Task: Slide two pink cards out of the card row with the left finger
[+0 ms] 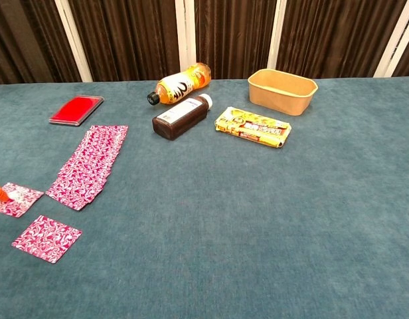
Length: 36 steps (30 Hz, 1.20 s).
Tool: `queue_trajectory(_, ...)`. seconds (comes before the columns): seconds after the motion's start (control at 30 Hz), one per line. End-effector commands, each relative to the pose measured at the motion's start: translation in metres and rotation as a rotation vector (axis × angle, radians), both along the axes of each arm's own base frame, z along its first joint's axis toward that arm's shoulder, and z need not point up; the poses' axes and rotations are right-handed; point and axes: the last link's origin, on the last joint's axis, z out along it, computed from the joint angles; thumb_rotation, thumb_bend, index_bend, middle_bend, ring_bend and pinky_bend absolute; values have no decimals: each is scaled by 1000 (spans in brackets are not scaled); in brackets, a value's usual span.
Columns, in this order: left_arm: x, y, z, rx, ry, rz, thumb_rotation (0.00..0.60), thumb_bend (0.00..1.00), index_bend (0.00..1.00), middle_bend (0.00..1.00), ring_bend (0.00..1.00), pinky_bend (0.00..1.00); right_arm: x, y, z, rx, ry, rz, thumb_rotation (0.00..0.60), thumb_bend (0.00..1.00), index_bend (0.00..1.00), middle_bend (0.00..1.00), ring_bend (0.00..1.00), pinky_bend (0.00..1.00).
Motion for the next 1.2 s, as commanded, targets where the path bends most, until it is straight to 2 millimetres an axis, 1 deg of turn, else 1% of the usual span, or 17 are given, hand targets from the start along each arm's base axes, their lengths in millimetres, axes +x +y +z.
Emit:
queue_trajectory(0.03,-7,-1,4,11,3,19,600,980,130,902,780,697,0,0,0,1,0,1,600,415,32,55,135,178)
queue_trajectory(0.2,-13,-1,11,29,4,30,600,981,130,902,780,697,1,0,-1,3,2,1,600,415,32,55,135,178)
queue_trajectory(0.3,-13,0,12,34,-2,29,600,980,130,901,780,697,1,1,-2,4,3,1,600,415,32,56,135,178)
queue_trajectory(0.4,-11,0,14,38,-10,22,600,959,129,899,780,697,1,0,-2,3,5,1,600,415,32,56,135,178)
queue_trajectory(0.57,1,1,18,55,-63,-16,600,936,129,899,780,697,1,1,-3,5,6,0,600,415,32,56,135,178)
queue_trajectory(0.77,19,-1,33,101,-143,-81,600,920,123,896,778,697,1,0,-2,3,5,2,600,415,32,56,135,178)
queue_trajectory(0.8,21,-3,36,108,-151,-87,600,910,123,890,771,695,1,0,-2,3,4,3,600,415,32,56,135,179)
queue_trajectory(0.87,24,-9,45,128,-167,-98,600,859,127,855,734,681,1,-1,-1,0,4,4,600,416,32,56,135,179)
queue_trajectory(0.9,25,-14,49,140,-171,-103,600,791,130,805,679,656,1,-1,-1,0,4,4,600,416,32,56,135,179)
queue_trajectory(0.93,25,-21,56,159,-174,-109,600,700,133,721,593,607,1,-1,-1,0,3,3,600,416,32,56,135,178)
queue_trajectory(0.97,25,-28,61,176,-179,-108,600,636,134,645,520,556,1,-1,-1,1,3,3,600,416,32,56,135,178)
queue_trajectory(1.0,24,-35,66,198,-187,-103,600,547,134,511,401,452,1,-1,-2,2,2,3,600,416,32,56,135,178)
queue_trajectory(1.03,23,-42,72,231,-195,-102,600,497,134,418,320,374,1,-1,-2,2,0,3,600,416,32,56,135,178)
queue_trajectory(1.07,22,-45,74,244,-199,-104,600,454,134,312,225,281,1,-1,-2,3,-2,4,600,416,32,56,135,178)
queue_trajectory(1.13,17,-57,87,339,-217,-132,600,412,134,147,69,153,2,-1,-3,3,-7,5,600,416,32,55,130,178)
queue_trajectory(1.2,11,-65,95,429,-242,-185,600,393,134,75,10,107,3,-1,-3,2,-11,10,600,416,32,56,122,179)
